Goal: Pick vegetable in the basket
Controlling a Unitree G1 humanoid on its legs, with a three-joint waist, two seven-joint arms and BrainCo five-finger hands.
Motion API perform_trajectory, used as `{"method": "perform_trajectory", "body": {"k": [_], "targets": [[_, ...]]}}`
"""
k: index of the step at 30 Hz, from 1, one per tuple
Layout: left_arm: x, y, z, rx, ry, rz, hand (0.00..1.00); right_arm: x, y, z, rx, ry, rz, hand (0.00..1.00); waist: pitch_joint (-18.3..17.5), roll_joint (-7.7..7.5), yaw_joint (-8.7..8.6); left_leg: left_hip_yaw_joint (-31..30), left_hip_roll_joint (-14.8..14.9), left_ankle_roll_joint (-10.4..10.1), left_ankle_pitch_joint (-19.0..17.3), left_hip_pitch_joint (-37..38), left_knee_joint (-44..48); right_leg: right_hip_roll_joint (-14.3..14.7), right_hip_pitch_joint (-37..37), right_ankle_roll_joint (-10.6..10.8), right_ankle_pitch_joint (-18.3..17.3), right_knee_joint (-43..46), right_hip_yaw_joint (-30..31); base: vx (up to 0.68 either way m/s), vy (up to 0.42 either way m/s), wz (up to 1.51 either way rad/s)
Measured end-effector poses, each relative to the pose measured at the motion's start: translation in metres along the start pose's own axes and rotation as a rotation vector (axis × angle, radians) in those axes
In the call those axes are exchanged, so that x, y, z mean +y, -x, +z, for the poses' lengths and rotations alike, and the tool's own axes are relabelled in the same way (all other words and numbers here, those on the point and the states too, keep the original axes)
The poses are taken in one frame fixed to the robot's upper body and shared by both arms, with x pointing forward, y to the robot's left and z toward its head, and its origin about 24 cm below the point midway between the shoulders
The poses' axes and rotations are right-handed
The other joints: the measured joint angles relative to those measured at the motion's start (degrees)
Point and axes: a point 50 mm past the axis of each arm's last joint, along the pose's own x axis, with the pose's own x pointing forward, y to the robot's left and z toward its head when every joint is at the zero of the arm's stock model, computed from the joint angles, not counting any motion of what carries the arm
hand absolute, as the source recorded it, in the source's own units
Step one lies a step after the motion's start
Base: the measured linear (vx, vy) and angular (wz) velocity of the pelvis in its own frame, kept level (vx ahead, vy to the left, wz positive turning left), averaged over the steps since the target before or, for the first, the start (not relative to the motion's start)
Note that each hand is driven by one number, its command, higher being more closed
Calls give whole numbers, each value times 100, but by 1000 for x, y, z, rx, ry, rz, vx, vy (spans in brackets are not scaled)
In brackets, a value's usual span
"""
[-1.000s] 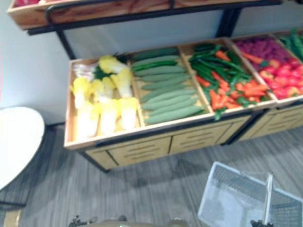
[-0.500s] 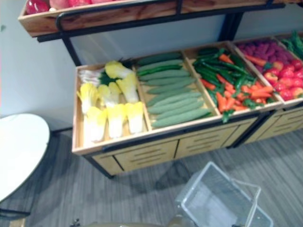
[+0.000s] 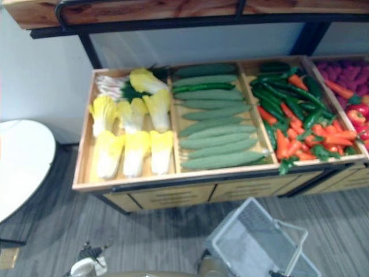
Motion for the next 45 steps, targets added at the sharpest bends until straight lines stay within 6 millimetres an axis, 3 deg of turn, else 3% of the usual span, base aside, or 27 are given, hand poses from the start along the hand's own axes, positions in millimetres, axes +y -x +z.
{"method": "perform_trajectory", "body": {"k": [4, 8, 12, 18, 24, 30, 33, 36, 45], "targets": [[0, 2, 15, -78, 40, 34, 0, -5, 1, -5, 10, -17, -19, 100, -42, -15, 4, 131, 56, -26, 95, 95, -139, 91, 167, -26, 11, -202, -76, 30, -55, 8], [9, 11, 42, -243, 104, 154, 0, -7, 8, -24, 62, -40, -46, 100, -151, -44, 11, 137, 37, -26, 96, 89, -223, 95, 286, 4, 166, -487, -124, 2, 17, 5], [26, 33, 78, -466, 159, 293, 0, -7, 16, -45, 122, -56, -73, 100, -240, -168, 18, 178, -36, -25, 96, 95, -223, 52, 524, 56, 375, -865, -162, -22, 33, 4], [25, 64, 118, -697, 212, 334, 0, -10, 20, -54, 139, -41, -81, 100, -316, -167, 17, 335, -86, 49, 28, -4, -223, 3, 631, 137, 587, -1248, -200, -68, 25, 4], [18, 79, 139, -821, 139, 333, 0, -11, 17, -45, 99, 12, -66, 100, -323, -191, 41, 571, -79, 62, -160, -60, 19, 34, 630, 154, 766, -1378, -4, -47, -1, -17], [-7, 84, 170, -891, 170, 235, 0, -13, 14, -36, 63, 37, -43, 100, -333, -182, 12, 741, -149, 66, -169, -125, 6, 13, 426, 163, 824, -1359, 196, 13, 7, -13], [-13, 69, 185, -885, 112, 209, 0, -7, 11, -25, 31, 42, -15, 100, -326, -157, -136, 854, -158, 66, -170, -139, -31, 18, 320, 160, 857, -1359, 274, 33, 6, -19], [-19, 60, 198, -872, 101, 197, 0, -1, 8, -14, -3, 53, 5, 100, -305, -150, -161, 937, -180, 66, -169, -276, -28, 15, 120, 153, 895, -1359, 375, 18, -2, -19], [-57, 63, 230, -875, 143, 94, 0, 15, 2, 21, -111, 123, 55, 100, 118, -327, -152, 940, -187, 70, -168, -714, 186, -35, -281, 121, 945, -1247, 469, -13, -16, -2]]}}
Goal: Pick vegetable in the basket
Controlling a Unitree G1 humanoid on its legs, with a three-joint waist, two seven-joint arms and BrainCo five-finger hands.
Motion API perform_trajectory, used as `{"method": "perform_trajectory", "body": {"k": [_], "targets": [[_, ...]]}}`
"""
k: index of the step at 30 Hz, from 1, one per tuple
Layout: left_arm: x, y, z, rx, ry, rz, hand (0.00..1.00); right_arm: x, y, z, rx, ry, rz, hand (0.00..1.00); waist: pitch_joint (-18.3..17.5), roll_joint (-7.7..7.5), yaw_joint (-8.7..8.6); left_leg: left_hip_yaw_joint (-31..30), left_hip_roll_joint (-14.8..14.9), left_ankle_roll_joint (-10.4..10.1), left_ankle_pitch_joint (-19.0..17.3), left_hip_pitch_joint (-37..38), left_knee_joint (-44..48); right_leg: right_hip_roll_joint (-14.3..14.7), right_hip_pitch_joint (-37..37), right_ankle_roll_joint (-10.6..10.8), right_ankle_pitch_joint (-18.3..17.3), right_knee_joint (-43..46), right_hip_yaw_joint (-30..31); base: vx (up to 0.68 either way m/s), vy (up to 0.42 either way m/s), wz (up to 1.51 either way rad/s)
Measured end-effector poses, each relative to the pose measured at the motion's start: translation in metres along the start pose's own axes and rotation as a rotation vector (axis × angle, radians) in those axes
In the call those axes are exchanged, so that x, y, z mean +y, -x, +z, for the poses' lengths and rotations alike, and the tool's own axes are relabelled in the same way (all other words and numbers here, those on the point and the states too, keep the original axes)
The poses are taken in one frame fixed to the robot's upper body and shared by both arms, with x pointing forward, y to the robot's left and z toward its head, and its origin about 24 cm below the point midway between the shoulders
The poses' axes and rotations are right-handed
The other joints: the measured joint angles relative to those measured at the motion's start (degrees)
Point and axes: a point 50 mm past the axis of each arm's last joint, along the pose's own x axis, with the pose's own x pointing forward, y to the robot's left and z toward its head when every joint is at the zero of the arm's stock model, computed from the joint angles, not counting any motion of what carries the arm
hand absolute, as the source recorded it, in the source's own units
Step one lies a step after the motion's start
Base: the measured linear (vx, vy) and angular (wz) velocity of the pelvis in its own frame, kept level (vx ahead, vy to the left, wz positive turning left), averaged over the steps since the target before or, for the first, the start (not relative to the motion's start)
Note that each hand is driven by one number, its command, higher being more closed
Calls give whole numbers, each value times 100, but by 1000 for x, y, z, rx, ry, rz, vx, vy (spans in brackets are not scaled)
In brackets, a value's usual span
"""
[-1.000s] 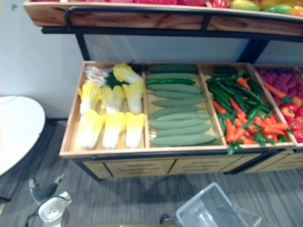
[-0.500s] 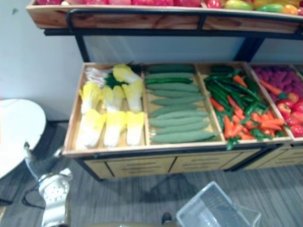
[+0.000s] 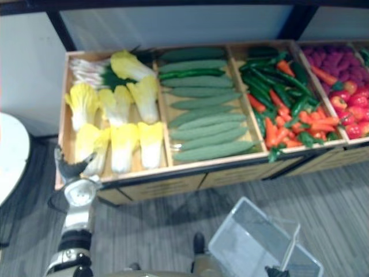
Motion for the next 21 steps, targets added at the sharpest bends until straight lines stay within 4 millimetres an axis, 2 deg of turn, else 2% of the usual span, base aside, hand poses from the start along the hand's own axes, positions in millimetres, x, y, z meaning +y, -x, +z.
{"method": "perform_trajectory", "body": {"k": [7, 14, 21], "targets": [[-26, -6, 20, -30, 15, -61, 0, 7, -3, 14, -38, -3, 16, 100, 314, -130, 22, -312, -34, 24, -9, -393, 200, -91, -198, 0, 0, 125, -206, -35, -22, 18], [-36, -11, 35, -56, 29, -70, 0, 13, -6, 30, -86, 16, 32, 100, 493, -177, 88, -413, -55, 64, -24, -627, 322, -128, -371, 5, 6, 204, -209, -24, -9, 5], [-45, -19, 50, -69, 33, -64, 0, 11, -8, 35, -98, 16, 28, 100, 644, -211, 156, -518, -56, 68, -21, -689, 343, -130, -385, 4, 6, 208, -234, 3, -9, 4]]}}
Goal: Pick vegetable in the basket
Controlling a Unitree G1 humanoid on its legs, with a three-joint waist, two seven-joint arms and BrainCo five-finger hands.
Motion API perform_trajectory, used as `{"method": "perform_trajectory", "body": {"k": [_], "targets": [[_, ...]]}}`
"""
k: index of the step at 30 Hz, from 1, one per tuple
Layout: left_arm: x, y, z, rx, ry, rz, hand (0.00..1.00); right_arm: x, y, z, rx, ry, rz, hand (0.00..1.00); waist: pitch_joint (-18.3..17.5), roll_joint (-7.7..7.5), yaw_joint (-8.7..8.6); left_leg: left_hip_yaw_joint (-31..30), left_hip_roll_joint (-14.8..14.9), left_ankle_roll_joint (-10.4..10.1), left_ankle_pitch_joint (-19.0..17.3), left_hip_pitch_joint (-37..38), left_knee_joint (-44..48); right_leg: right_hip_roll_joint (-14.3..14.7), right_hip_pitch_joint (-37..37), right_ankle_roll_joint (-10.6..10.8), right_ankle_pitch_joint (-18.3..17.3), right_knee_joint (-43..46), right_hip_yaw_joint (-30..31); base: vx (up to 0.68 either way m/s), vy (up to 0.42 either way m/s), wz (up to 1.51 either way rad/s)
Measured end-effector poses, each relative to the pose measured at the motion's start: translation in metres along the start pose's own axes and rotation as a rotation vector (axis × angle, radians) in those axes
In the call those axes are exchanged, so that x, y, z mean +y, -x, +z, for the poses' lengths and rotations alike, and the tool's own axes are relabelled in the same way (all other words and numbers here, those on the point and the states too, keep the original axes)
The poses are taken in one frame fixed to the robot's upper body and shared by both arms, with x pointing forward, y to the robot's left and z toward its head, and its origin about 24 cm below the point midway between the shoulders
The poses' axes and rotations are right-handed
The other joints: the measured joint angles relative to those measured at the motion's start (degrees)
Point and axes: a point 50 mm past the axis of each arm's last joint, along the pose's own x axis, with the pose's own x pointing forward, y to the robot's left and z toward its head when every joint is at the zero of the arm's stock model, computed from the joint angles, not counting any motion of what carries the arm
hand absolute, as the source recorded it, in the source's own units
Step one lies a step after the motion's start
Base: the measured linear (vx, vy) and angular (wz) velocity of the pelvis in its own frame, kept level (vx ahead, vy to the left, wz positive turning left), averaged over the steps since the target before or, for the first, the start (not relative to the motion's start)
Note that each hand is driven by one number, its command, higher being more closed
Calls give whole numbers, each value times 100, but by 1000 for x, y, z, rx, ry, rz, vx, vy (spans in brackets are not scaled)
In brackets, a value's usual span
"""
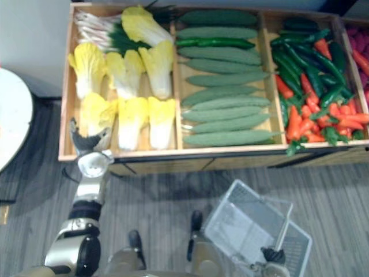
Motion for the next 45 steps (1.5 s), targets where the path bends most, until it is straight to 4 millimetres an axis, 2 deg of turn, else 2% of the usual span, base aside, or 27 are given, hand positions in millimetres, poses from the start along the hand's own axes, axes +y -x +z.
{"method": "perform_trajectory", "body": {"k": [6, 13, 14, 23, 28, 32, 36, 41, 45], "targets": [[1, -14, 3, 23, -62, -9, 0, 5, -4, 15, -36, -13, 8, 100, 218, -74, 10, -20, -20, 19, 13, -122, 43, -23, -156, 0, 0, 54, 0, 2, -2, 1], [-10, -26, 20, -5, -58, -35, 0, 5, -8, 30, -72, -18, 7, 100, 427, -112, 37, -47, -85, 51, 32, -229, 52, -99, -217, 20, 14, 87, 4, -28, 2, 4], [-12, -28, 24, -13, -62, -37, 100, 5, -8, 30, -75, -19, 8, 100, 454, -121, 40, -88, -91, 61, 38, -272, 62, -110, -235, 29, 20, 85, -12, -49, -7, 10], [-12, -46, 58, -143, -162, -41, 100, 4, -12, 45, -114, -15, 5, 100, 664, -185, 46, -177, -154, 133, 156, -510, 56, -169, -426, 27, 202, -34, -49, -35, -6, 4], [-9, -52, 60, -135, -179, -35, 100, 7, -12, 47, -123, -5, 17, 100, 718, -276, 38, -170, -177, 136, 158, -514, 51, -185, -420, 45, 236, -82, -29, 0, 0, 0], [-10, -51, 57, -119, -167, -37, 100, 8, -12, 50, -138, -4, 21, 100, 724, -289, 37, -169, -201, 140, 159, -511, 46, -199, -404, 51, 287, -134, 19, 0, 0, 0], [-13, -45, 53, -85, -73, -34, 100, 9, -12, 49, -137, -5, 22, 100, 724, -289, 19, -176, -214, 149, 165, -493, 46, -209, -386, 53, 288, -134, 25, 0, 0, 0], [-15, -22, 44, -103, 27, -29, 100, 10, -11, 45, -122, -6, 26, 100, 725, -287, -24, -221, -221, 156, 165, -366, 33, -211, -219, 54, 288, -189, 15, 0, 0, 0], [-16, -11, 43, -119, 58, -22, 100, 12, -11, 44, -119, -8, 29, 100, 723, -284, -21, -274, -220, 158, 166, -359, 32, -205, -173, 69, 298, -227, 1, -19, 3, 4]]}}
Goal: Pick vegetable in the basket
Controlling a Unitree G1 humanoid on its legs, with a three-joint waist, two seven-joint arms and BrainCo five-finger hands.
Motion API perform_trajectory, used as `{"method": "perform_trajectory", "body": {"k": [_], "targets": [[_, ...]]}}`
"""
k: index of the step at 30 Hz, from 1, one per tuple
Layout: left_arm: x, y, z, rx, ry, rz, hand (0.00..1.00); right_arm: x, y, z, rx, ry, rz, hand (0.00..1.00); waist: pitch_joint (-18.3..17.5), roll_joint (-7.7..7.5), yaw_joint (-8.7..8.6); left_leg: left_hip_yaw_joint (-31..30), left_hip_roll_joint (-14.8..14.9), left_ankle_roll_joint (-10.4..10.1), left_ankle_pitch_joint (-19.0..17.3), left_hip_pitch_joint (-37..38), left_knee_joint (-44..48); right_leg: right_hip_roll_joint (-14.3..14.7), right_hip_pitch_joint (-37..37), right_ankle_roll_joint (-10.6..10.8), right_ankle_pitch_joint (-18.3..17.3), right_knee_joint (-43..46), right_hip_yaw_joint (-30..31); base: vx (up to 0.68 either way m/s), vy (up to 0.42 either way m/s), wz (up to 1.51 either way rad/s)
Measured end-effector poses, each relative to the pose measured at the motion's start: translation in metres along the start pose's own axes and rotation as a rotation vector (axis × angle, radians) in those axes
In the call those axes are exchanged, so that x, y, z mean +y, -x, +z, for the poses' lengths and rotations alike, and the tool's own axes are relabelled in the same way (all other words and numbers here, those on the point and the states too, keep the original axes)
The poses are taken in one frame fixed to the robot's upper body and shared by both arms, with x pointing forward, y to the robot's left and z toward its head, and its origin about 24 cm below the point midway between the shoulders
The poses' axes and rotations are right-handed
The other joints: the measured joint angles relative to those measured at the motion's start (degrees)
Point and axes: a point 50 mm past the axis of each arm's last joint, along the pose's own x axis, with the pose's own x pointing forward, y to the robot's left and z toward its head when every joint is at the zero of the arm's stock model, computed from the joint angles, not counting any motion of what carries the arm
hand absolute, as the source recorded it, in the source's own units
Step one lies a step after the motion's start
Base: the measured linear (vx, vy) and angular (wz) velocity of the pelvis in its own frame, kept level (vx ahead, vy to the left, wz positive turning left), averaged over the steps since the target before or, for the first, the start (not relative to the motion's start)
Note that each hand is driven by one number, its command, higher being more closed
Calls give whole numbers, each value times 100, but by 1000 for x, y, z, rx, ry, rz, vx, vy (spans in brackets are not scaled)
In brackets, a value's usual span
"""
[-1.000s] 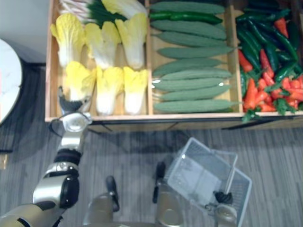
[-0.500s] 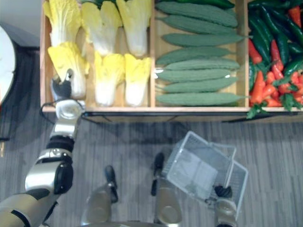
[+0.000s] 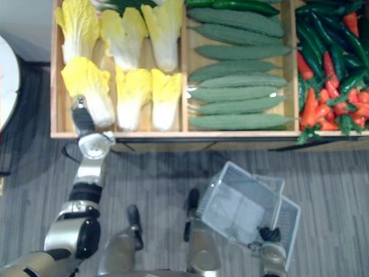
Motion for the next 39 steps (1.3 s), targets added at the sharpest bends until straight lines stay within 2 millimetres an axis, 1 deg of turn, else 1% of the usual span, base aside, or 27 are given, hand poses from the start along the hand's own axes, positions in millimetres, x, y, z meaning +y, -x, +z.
{"method": "perform_trajectory", "body": {"k": [3, 13, 18, 22, 23, 26, 28, 29, 30, 31, 33, 35, 39], "targets": [[2, 7, -3, -5, 1, -1, 100, 0, 0, -1, 3, 1, 1, 100, -5, 11, 2, 7, 0, 1, 1, 41, -13, 7, 25, 0, 0, 0, 11, 0, 0, 0], [11, 19, -2, -14, 35, 33, 100, 2, 1, -5, 20, 3, 6, 100, -29, 20, 5, 41, 1, 1, 2, 80, -33, 24, 30, 0, 1, 0, 53, 0, 0, 0], [24, 24, -6, -6, 45, 101, 100, 3, 1, -6, 23, 1, 10, 100, -54, 9, 10, 81, 8, 1, 2, 108, -33, 35, 30, 1, 2, 6, 99, -15, 2, -3], [29, 24, -6, -10, 47, 118, 100, 5, 4, -13, 48, 4, 16, 100, -227, 7, 19, 84, 11, 0, 1, 108, -38, 39, 28, 1, 2, 5, 109, 0, 0, 0], [30, 24, -7, -7, 47, 123, 0, 5, 4, -15, 51, 5, 18, 100, -293, 9, 19, 83, 8, 0, 1, 104, -40, 36, 20, 1, 2, 5, 114, 0, 0, 0], [36, 21, -9, 2, 37, 143, 0, 5, 4, -15, 52, 7, 21, 100, -333, 8, 19, 77, 10, 0, 1, 65, -28, 36, -10, 12, 11, 6, 122, 0, 0, 0], [39, 19, -16, 29, 15, 153, 0, 5, 4, -15, 51, 7, 21, 100, -333, 8, 19, 77, 9, 1, 2, 58, -26, 37, -20, 6, 22, 6, 132, 0, 0, 0], [43, 17, -25, 62, -6, 163, 0, 5, 4, -15, 51, 7, 21, 100, -333, 8, 15, 78, 7, 1, 2, 58, -25, 36, -21, 9, 24, 6, 136, 0, 0, 0], [43, 17, -25, 62, -6, 163, 0, 5, 4, -15, 51, 7, 21, 100, -333, 8, 15, 78, 7, 1, 2, 58, -25, 36, -21, 9, 24, 6, 136, 0, 0, 0], [50, 12, -28, 74, -25, 182, 0, 4, 4, -15, 53, 7, 21, 100, -333, 8, 8, 82, 5, 2, 3, 53, -21, 36, -30, 6, 33, 4, 144, 0, 0, 0], [57, 2, -29, 83, -36, 205, 0, 4, 4, -15, 53, 8, 21, 100, -333, 8, 6, 85, 4, 2, 3, 51, -11, 35, -33, 7, 37, 4, 150, 0, 0, 0], [66, -12, -27, 93, -47, 236, 0, 4, 4, -15, 51, 8, 21, 100, -333, 7, -1, 86, 3, 4, 4, 33, 6, 34, -43, 0, 56, -1, 156, 0, 0, 0], [77, -21, -23, 89, -33, 274, 0, 4, 4, -15, 51, 8, 21, 100, -344, -7, -19, 86, -6, 12, 10, -13, 17, 28, -86, -1, 72, -4, 163, 0, 0, 0]]}}
